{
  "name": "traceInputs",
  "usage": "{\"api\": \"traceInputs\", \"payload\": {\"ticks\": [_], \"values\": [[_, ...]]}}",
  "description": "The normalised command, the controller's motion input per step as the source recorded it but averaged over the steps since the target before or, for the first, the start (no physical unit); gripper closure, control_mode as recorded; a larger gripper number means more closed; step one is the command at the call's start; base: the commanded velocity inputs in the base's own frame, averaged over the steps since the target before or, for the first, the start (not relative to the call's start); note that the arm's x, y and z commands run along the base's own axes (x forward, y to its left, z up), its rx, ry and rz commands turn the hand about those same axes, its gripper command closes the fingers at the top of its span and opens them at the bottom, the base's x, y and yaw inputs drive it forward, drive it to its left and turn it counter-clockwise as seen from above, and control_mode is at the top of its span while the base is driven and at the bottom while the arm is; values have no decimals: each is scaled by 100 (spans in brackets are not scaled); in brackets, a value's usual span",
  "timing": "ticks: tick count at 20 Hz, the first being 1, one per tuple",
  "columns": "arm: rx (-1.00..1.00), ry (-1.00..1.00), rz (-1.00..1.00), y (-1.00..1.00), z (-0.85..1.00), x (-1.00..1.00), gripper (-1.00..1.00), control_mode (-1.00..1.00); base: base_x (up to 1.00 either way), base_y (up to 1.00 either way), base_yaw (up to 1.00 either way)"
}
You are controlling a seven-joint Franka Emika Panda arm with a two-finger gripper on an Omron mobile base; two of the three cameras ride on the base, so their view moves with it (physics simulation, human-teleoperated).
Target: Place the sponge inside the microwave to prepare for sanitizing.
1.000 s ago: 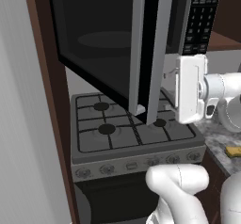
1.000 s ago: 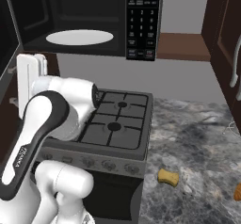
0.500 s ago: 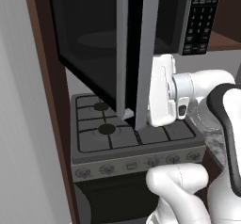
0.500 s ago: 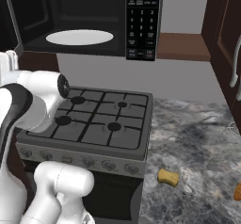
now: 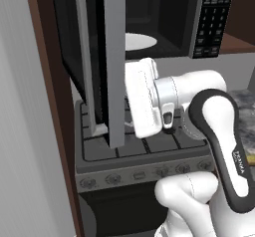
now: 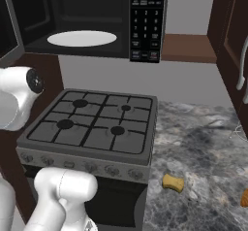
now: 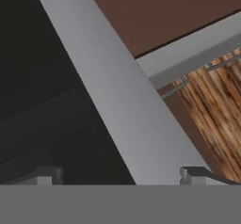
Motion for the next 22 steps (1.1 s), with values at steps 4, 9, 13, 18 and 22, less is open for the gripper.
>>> {"api": "traceInputs", "payload": {"ticks": [4,9,13,18,22], "values": [[-7,1,-11,6,0,2,-100,-100,0,0,0],[-4,0,-13,0,-1,0,-100,-100,0,0,0],[0,-1,-10,29,-12,0,-100,-100,0,0,0],[0,4,0,66,-26,0,-100,-100,0,0,0],[0,8,0,46,-10,0,-100,-100,0,0,0]]}}
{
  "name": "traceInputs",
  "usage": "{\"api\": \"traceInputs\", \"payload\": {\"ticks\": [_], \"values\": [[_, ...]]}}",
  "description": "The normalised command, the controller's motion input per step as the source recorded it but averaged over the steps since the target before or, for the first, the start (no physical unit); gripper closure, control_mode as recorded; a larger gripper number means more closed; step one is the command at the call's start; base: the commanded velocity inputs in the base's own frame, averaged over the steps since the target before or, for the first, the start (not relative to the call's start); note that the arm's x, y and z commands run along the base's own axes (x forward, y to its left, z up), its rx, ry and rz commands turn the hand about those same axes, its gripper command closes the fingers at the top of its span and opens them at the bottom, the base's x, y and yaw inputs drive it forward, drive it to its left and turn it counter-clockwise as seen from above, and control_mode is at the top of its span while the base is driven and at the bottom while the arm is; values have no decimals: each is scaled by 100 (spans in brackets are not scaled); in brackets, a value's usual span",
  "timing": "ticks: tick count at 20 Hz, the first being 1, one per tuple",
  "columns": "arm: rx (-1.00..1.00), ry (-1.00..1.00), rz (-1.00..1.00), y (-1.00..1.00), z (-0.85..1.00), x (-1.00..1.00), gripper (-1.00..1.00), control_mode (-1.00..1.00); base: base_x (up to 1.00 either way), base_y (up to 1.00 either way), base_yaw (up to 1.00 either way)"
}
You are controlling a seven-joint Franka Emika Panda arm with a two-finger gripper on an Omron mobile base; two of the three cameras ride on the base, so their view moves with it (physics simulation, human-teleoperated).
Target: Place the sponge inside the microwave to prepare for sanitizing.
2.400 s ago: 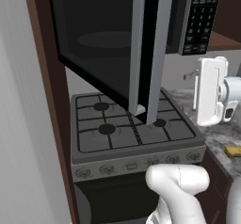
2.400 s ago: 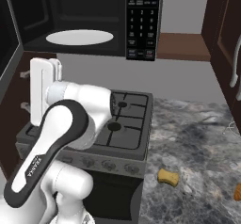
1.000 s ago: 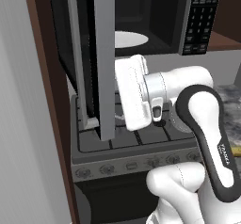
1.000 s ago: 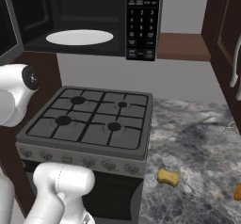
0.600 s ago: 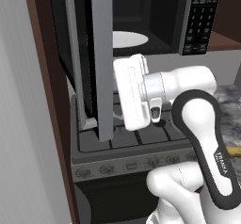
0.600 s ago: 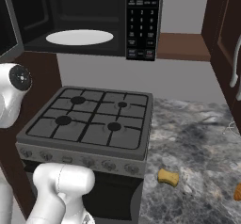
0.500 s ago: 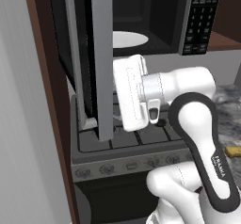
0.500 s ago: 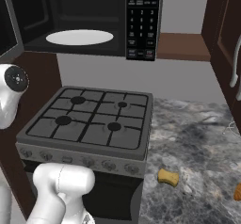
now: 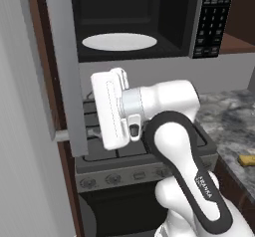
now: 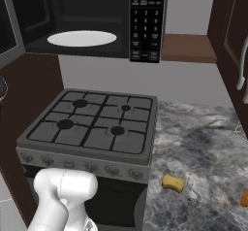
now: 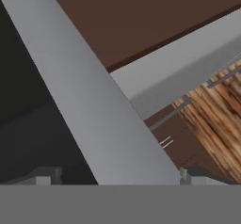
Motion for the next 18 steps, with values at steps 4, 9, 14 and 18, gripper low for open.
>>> {"api": "traceInputs", "payload": {"ticks": [4,9,14,18], "values": [[0,0,0,1,1,0,-100,-100,0,0,0],[-8,0,0,-24,10,0,-100,-100,0,0,0],[-23,-8,0,-61,14,2,-100,-100,0,0,0],[-35,-25,3,-55,0,14,-100,-100,0,0,0]]}}
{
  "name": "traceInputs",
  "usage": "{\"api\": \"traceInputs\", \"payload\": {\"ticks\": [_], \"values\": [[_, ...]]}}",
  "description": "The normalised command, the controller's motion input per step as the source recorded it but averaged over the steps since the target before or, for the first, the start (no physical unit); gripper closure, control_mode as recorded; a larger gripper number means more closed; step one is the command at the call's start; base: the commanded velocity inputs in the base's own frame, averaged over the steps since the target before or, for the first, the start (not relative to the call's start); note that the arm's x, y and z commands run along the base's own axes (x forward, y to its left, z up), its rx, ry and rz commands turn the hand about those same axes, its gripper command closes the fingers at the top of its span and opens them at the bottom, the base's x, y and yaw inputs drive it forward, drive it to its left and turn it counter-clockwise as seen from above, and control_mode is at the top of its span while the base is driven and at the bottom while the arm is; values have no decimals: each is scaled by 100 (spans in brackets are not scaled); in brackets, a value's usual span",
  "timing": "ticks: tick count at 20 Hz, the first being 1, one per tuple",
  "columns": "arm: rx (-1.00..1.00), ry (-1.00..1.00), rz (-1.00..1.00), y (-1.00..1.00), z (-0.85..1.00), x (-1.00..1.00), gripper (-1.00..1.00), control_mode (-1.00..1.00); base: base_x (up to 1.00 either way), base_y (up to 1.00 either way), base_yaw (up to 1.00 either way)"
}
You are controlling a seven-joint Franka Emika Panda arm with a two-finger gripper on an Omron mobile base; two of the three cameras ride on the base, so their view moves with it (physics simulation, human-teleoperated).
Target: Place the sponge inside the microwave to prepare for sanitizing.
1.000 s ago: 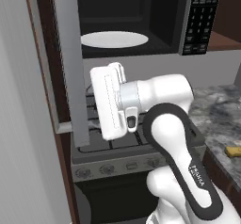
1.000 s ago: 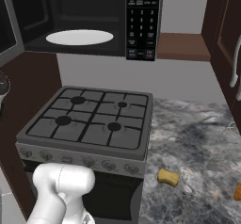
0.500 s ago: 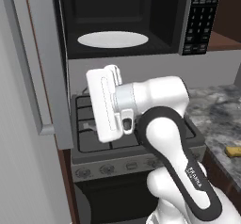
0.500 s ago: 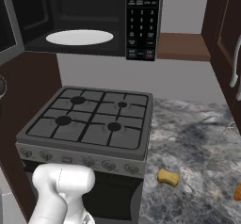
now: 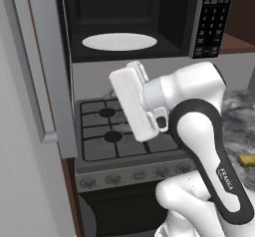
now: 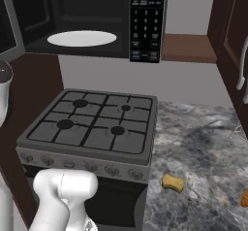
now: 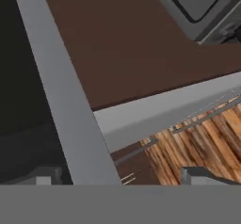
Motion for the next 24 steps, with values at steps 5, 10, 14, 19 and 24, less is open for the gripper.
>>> {"api": "traceInputs", "payload": {"ticks": [5,10,14,19,24], "values": [[-34,-12,4,-60,-50,0,-100,-100,0,0,0],[-55,0,11,-93,-52,0,-100,-100,0,0,0],[-73,8,4,-98,-46,-16,-100,-100,0,0,0],[-55,12,-14,-84,-41,-1,-100,-100,0,0,0],[-4,3,-56,-94,-12,26,-100,-100,0,0,0]]}}
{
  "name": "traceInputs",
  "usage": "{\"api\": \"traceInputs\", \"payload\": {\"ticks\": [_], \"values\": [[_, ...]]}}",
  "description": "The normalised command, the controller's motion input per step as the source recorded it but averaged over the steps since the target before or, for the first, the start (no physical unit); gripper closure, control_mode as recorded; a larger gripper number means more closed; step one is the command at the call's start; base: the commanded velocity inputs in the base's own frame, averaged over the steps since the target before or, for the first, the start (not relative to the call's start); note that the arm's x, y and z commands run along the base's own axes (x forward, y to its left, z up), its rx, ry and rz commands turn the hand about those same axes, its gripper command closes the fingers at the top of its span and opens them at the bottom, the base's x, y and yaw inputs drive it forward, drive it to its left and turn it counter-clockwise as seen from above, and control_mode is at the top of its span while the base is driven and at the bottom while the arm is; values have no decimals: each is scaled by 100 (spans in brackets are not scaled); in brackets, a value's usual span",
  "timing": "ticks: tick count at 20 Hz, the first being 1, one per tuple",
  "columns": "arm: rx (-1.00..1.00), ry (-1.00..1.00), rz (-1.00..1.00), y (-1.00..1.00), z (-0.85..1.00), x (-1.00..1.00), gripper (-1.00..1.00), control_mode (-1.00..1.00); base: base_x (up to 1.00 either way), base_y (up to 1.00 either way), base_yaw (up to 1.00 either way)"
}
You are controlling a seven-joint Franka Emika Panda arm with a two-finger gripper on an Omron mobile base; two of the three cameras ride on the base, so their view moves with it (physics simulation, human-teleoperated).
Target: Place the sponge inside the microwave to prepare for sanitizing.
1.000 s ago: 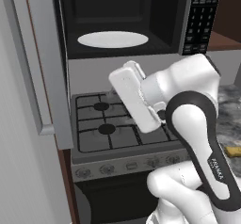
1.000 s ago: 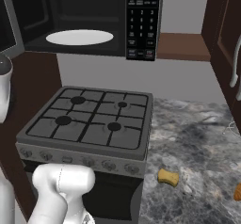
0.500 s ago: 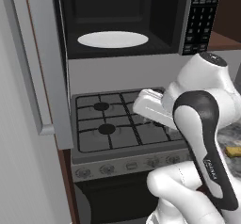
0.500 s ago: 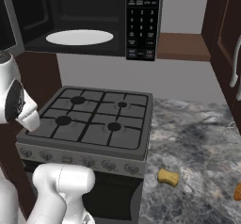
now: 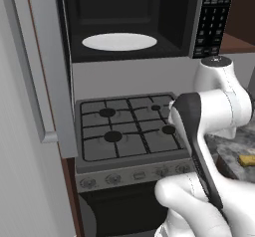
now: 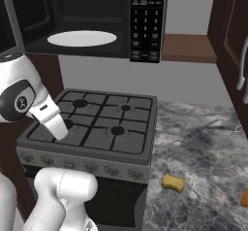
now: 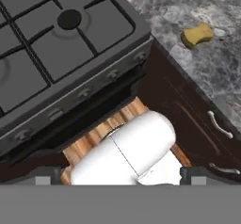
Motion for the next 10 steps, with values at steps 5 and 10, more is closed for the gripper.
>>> {"api": "traceInputs", "payload": {"ticks": [5,10], "values": [[0,0,-59,-98,-47,18,-100,-100,0,0,0],[0,1,-60,-100,-59,37,-100,-100,0,0,0]]}}
